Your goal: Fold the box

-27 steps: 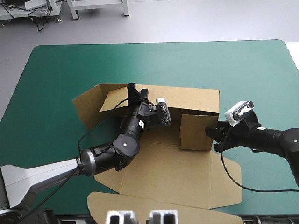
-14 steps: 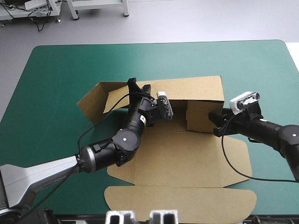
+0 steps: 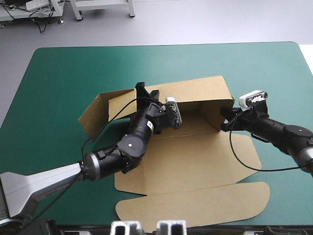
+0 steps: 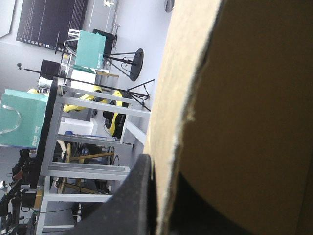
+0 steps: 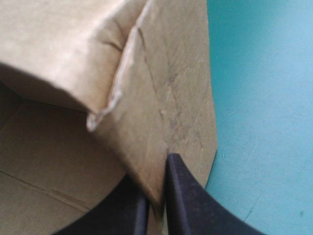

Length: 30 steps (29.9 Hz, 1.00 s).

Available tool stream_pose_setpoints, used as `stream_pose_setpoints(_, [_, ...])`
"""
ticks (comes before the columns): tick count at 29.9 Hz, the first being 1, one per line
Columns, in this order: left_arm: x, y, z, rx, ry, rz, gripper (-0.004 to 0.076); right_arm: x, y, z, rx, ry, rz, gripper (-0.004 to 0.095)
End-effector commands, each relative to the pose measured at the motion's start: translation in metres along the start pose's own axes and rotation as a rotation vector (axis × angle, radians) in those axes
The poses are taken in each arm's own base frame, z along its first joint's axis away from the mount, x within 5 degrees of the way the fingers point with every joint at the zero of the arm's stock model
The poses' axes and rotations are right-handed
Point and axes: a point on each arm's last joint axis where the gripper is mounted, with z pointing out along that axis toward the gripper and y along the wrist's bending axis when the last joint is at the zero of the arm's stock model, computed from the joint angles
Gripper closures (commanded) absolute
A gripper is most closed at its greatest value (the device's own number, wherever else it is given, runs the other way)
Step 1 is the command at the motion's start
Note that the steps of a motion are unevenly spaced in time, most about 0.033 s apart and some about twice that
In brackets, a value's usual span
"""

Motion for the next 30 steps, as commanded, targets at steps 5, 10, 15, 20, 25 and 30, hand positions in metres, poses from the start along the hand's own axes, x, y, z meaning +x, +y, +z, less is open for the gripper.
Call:
stream_pose_setpoints(5, [-0.02, 0.013, -0.013, 0.01, -0.148, -0.038, 0.0732, -0.018, 0.007, -0.004, -0.059, -0.107, 0.034, 0.0915])
stream_pose_setpoints(10, [-0.013, 0.01, -0.005, -0.047, -0.059, -0.002, 0.0668, -0.018, 0.007, -0.004, -0.061, -0.098, 0.028, 0.0915])
stream_pose_setpoints(15, [-0.01, 0.008, 0.005, -0.139, 0.006, 0.094, 0.0473, -0.015, 0.008, -0.004, -0.068, -0.066, 0.017, 0.0916])
stream_pose_setpoints(20, [-0.01, 0.002, 0.01, -0.136, 0.024, 0.093, 0.0297, -0.013, 0.008, -0.004, -0.071, -0.044, 0.007, 0.0916])
stream_pose_setpoints(25, [-0.01, 0.002, 0.01, -0.137, 0.026, 0.093, 0.0286, -0.01, 0.008, -0.004, -0.072, -0.019, -0.005, 0.0915])
stream_pose_setpoints(30, [-0.012, 0.001, 0.008, -0.135, 0.017, 0.095, 0.0286, -0.01, 0.008, -0.004, -0.073, -0.017, 0.001, 0.0915])
